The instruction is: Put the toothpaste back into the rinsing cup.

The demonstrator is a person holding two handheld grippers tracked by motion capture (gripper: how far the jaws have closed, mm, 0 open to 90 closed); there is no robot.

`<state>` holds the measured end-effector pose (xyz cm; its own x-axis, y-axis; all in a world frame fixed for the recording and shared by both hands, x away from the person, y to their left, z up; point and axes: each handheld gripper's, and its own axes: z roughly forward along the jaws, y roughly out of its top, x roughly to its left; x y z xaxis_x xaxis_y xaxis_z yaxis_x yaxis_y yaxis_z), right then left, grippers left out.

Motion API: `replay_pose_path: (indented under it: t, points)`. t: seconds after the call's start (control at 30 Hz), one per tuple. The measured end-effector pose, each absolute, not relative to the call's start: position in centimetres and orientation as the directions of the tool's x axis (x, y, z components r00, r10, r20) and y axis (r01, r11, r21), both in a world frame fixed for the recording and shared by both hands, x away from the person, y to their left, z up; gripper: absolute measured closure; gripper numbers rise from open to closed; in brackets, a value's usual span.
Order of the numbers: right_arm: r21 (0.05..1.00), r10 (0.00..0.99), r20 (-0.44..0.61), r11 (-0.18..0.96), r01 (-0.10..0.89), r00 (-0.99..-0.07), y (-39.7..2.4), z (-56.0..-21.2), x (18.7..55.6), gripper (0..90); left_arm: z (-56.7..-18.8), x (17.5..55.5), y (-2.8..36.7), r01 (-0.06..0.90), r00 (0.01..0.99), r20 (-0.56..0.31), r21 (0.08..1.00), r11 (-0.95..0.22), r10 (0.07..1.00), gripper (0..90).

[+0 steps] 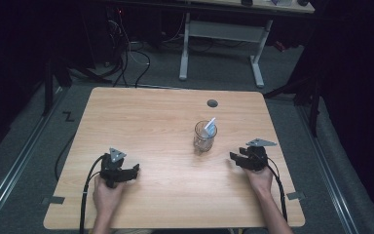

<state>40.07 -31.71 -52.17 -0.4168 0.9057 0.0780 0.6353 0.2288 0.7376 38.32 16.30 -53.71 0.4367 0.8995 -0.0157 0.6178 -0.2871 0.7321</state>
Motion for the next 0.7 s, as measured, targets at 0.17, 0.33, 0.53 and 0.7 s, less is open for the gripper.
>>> replay_pose_path:
  t: [0.17, 0.33, 0.53, 0.7]
  points:
    - [0.734, 0.909, 0.074, 0.229, 0.64, -0.41, -31.67, -52.3, 40.14, 46.8, -53.71, 38.32, 16.3, 0.618, 0.436, -0.016, 0.732, -0.287, 0.9, 18.0]
    - [0.726, 0.907, 0.055, 0.251, 0.64, -0.417, -31.56, -52.53, 40.23, 46.7, -53.71, 38.32, 16.3, 0.618, 0.437, -0.016, 0.732, -0.287, 0.9, 18.0]
    - [0.72, 0.908, 0.053, 0.254, 0.646, -0.416, -31.38, -52.76, 40.28, 46.4, -53.71, 38.32, 16.3, 0.618, 0.436, -0.016, 0.732, -0.287, 0.9, 18.0]
    - [0.723, 0.908, 0.038, 0.262, 0.639, -0.416, -31.22, -52.85, 40.19, 45.4, -53.71, 38.31, 16.3, 0.618, 0.436, -0.016, 0.732, -0.287, 0.9, 18.0]
